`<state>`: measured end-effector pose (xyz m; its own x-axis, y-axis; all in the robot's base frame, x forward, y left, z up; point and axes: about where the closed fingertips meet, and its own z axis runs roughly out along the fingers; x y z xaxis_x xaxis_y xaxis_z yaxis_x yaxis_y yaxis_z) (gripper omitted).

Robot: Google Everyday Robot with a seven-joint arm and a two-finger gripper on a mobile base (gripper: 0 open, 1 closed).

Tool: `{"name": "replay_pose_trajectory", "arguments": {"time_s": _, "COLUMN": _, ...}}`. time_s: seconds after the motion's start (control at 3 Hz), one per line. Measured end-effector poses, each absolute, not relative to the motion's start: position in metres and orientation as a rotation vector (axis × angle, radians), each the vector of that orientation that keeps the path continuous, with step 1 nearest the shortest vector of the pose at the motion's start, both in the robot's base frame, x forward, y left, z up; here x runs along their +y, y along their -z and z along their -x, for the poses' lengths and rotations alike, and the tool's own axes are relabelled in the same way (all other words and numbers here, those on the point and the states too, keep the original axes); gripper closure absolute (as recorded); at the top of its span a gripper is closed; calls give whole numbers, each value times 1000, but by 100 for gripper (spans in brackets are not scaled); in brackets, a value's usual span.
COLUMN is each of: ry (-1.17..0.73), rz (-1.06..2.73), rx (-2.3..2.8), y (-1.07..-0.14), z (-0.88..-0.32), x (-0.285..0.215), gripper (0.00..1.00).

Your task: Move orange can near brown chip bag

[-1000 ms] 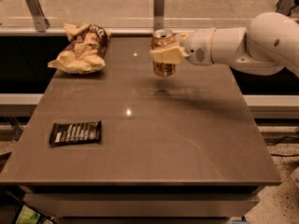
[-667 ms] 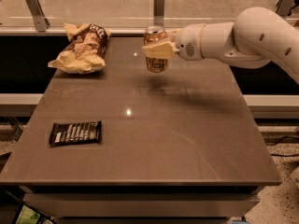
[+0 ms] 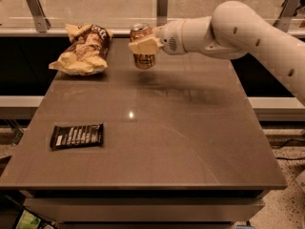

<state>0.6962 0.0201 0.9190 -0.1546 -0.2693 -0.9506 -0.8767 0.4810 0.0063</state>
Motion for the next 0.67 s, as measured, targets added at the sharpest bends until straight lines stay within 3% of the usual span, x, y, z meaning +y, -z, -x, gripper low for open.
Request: {"name": "replay_pose_trajectory", "arguments": {"time_s": 0.67, "ry": -761, "rz": 992, "rx": 1644, "y": -901, "z": -716, "x": 57, "gripper": 100}}
